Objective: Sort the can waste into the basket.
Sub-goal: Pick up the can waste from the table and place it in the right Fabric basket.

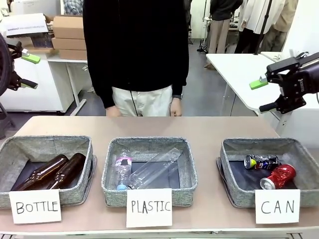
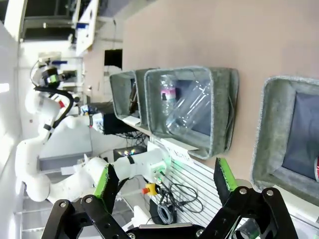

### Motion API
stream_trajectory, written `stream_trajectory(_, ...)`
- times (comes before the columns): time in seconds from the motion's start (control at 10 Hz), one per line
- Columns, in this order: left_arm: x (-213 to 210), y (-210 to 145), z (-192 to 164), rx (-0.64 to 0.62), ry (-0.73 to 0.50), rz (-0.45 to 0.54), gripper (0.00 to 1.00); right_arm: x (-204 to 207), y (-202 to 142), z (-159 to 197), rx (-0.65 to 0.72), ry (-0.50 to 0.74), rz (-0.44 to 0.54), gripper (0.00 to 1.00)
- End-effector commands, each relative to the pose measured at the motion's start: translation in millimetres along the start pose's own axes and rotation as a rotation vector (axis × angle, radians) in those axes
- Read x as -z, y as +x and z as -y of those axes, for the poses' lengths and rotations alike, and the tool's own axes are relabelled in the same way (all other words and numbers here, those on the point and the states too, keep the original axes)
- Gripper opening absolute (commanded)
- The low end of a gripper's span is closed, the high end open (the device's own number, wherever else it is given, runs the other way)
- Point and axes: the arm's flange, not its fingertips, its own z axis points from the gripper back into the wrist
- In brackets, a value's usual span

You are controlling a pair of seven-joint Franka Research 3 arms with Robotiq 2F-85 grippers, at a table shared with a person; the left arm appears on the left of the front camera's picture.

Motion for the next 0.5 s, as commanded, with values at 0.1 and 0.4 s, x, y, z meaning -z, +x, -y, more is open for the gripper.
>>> stream_trajectory(0.1, -1.0, -1.7, 2.8, -0.011, 0.007, -0.011, 1.00, -3.1, 0.3, -1.5, -0.006, -0.002, 0.001, 1.00)
stream_trajectory(0.4, -1.0, -1.7, 2.8, -0.011, 0.007, -0.011, 1.00, -3.1, 0.3, -1.5, -0.006, -0.002, 0.001, 1.00)
